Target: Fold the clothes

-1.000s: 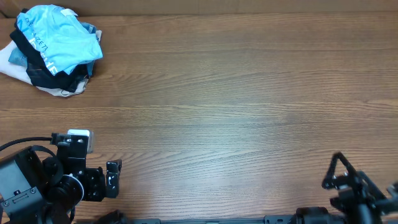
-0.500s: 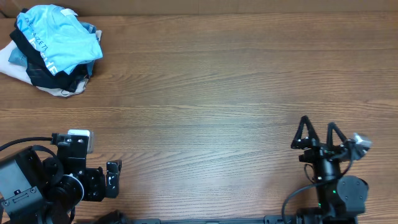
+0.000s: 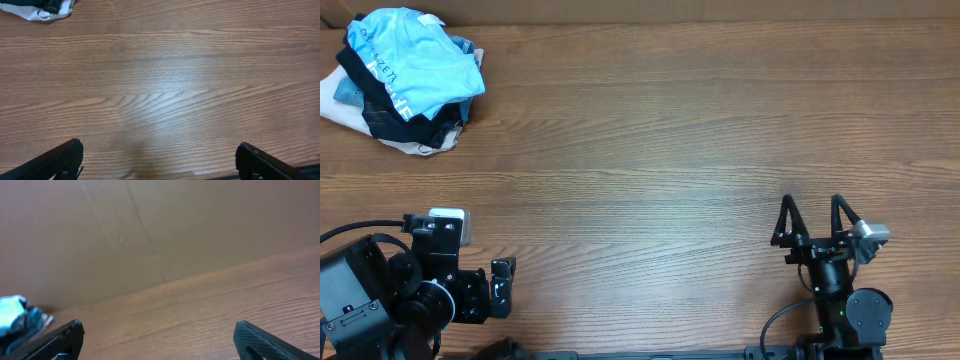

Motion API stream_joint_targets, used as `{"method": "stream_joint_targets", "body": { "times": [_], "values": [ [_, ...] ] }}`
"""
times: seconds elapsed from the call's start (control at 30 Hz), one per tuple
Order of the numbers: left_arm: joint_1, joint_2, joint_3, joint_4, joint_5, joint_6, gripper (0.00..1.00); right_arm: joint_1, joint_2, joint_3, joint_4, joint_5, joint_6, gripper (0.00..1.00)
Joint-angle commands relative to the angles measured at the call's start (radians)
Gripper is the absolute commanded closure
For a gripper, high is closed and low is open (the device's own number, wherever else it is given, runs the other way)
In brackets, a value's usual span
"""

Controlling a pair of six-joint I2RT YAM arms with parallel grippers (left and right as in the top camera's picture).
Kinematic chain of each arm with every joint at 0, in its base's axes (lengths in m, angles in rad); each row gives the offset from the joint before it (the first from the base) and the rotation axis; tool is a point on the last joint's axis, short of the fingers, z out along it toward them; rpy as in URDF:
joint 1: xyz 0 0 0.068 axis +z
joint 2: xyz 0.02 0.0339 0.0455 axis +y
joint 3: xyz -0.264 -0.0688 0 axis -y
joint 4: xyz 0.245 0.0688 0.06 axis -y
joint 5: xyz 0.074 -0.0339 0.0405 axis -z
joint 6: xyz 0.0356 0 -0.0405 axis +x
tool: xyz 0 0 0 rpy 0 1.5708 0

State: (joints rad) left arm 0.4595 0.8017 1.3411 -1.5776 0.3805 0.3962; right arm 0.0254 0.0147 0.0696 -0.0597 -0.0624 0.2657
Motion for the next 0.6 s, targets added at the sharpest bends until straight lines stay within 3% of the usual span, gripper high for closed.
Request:
{"method": "stream_joint_targets", "body": {
  "times": [0.0,0.57],
  "values": [
    [-0.002,-0.004,0.002,0.005,-0.003,0.016,0.00,0.017,-0.012,-0.032,0.014,-0.011,-0.057,0.00],
    [-0.002,-0.004,0.002,0.005,-0.003,0.016,0.00,0.020,-0.012,-0.062,-0.020,0.012,-0.057,0.00]
  ]
}}
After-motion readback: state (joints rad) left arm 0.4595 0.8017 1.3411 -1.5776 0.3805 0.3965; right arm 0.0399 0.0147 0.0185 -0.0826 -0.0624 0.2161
